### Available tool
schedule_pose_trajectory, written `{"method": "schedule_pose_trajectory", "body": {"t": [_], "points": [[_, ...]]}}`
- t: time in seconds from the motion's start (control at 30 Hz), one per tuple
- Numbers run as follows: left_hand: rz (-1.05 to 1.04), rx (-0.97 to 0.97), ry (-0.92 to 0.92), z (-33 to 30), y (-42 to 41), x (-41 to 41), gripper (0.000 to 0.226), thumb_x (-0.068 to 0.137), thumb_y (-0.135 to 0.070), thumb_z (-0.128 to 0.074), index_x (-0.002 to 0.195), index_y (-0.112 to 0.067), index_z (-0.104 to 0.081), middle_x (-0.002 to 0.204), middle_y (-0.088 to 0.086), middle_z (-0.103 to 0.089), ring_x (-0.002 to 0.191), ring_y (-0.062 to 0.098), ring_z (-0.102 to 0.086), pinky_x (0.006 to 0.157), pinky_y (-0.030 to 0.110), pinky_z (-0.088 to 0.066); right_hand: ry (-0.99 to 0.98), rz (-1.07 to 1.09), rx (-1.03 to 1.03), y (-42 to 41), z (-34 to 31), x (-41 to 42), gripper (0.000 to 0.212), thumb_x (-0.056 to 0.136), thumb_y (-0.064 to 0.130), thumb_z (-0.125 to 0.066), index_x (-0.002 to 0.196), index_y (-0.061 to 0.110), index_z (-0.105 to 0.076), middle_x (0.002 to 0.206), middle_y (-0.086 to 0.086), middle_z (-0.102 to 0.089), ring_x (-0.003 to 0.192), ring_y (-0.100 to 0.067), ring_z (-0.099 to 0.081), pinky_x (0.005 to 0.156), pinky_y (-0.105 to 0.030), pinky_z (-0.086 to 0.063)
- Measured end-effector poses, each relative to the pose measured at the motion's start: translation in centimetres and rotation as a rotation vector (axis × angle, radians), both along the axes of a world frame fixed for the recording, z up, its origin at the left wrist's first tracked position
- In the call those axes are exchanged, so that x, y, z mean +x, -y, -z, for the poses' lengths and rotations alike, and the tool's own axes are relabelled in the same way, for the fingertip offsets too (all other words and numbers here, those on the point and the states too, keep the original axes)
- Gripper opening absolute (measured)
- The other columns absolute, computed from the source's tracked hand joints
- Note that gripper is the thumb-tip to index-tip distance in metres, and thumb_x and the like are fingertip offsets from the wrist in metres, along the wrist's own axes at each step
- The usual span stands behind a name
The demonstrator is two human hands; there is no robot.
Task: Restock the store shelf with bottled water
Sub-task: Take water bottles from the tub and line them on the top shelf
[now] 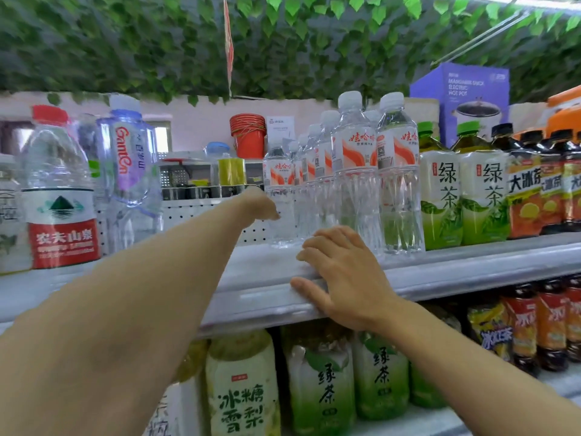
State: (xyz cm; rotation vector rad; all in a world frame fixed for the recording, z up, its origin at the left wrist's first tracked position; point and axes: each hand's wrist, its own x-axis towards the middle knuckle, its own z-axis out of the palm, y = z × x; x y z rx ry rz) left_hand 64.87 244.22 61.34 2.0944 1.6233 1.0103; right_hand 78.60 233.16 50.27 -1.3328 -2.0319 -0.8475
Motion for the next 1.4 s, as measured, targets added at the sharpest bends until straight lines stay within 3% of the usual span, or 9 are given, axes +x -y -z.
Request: {"method": "schedule_pose_trajectory", "body": {"t": [0.13,0.27,0.43,0.6,0.73,1.0,1.17,1.3,1.4], "points": [[0.029,0.014,0.017,0.4,3.9,-3.5,0.057,0.086,-0.016,-0.067,0.134,-0.002,-0.042,0.136,0.012,-0.047,0.120,0.029,-0.047,0.092,0.037,-0.038,-0.065,0.016,0.029,1.2,0.2,-1.3,0.062,0.086,0.060,-0.029,0.116,0.016,-0.060,0.121,-0.005,-0.058,0.117,-0.026,-0.047,0.104,-0.035,-0.020],[0.003,0.087,0.087,2.5,8.4,-7.0,0.054,0.086,-0.015,-0.067,0.133,-0.008,-0.042,0.131,0.010,-0.047,0.116,0.028,-0.049,0.095,0.036,-0.041,-0.152,-0.061,-0.040,3.1,0.7,-3.7,0.077,0.079,0.066,-0.019,0.132,0.018,-0.046,0.136,-0.001,-0.041,0.128,-0.021,-0.029,0.110,-0.036,-0.019],[-0.164,0.241,0.154,5.8,14.8,-11.3,0.047,0.083,-0.020,-0.069,0.124,-0.015,-0.048,0.119,0.006,-0.059,0.109,0.024,-0.055,0.096,0.038,-0.045,-0.172,-0.242,0.015,4.8,2.8,-7.2,0.058,0.082,0.050,-0.048,0.128,0.015,-0.048,0.134,-0.006,-0.043,0.126,-0.025,-0.030,0.109,-0.041,-0.027],[-0.322,0.332,0.199,11.8,21.5,-15.5,0.039,0.083,-0.019,-0.068,0.117,-0.016,-0.049,0.103,0.000,-0.057,0.092,0.016,-0.057,0.076,0.026,-0.045,-0.179,-0.460,0.043,7.5,7.2,-11.8,0.054,0.080,0.045,-0.048,0.121,0.009,-0.052,0.126,-0.010,-0.049,0.119,-0.027,-0.037,0.104,-0.038,-0.027],[-0.451,0.216,0.154,18.9,25.8,-19.7,0.035,0.083,-0.017,-0.066,0.114,-0.017,-0.048,0.103,0.000,-0.057,0.092,0.015,-0.056,0.077,0.026,-0.045,-0.138,-0.600,-0.109,9.6,13.1,-16.1,0.053,0.081,0.042,-0.053,0.122,0.008,-0.052,0.127,-0.011,-0.048,0.120,-0.029,-0.037,0.103,-0.042,-0.033],[-0.650,-0.301,0.106,34.5,33.7,-29.7,0.046,0.085,-0.024,-0.067,0.124,-0.014,-0.046,0.118,0.006,-0.054,0.099,0.020,-0.054,0.082,0.029,-0.043,0.025,-0.740,-0.462,14.0,25.7,-24.6,0.054,0.078,0.034,-0.064,0.122,0.006,-0.052,0.128,-0.012,-0.048,0.116,-0.031,-0.042,0.099,-0.042,-0.040],[-0.724,-0.499,0.110,43.7,38.9,-35.2,0.045,0.082,-0.021,-0.068,0.122,-0.014,-0.048,0.119,0.008,-0.058,0.106,0.026,-0.056,0.086,0.029,-0.044,0.021,-0.761,-0.749,17.2,34.2,-30.2,0.060,0.078,0.031,-0.063,0.130,0.004,-0.048,0.136,-0.019,-0.042,0.125,-0.037,-0.042,0.106,-0.044,-0.037],[-0.737,-0.628,0.099,50.9,43.1,-38.8,0.047,0.083,-0.022,-0.067,0.125,-0.013,-0.048,0.124,0.008,-0.057,0.112,0.026,-0.055,0.088,0.030,-0.043,0.015,-0.740,-0.902,20.3,41.2,-33.9,0.057,0.074,0.028,-0.061,0.124,0.004,-0.051,0.126,-0.018,-0.049,0.112,-0.038,-0.053,0.092,-0.044,-0.049],[-0.725,-0.718,0.112,56.4,46.3,-41.0,0.048,0.083,-0.020,-0.067,0.126,-0.011,-0.048,0.123,0.012,-0.057,0.112,0.028,-0.055,0.092,0.031,-0.043,0.059,-0.704,-1.007,23.0,46.6,-35.9,0.057,0.079,0.034,-0.057,0.127,0.005,-0.049,0.132,-0.020,-0.045,0.118,-0.039,-0.049,0.098,-0.043,-0.045]]}}
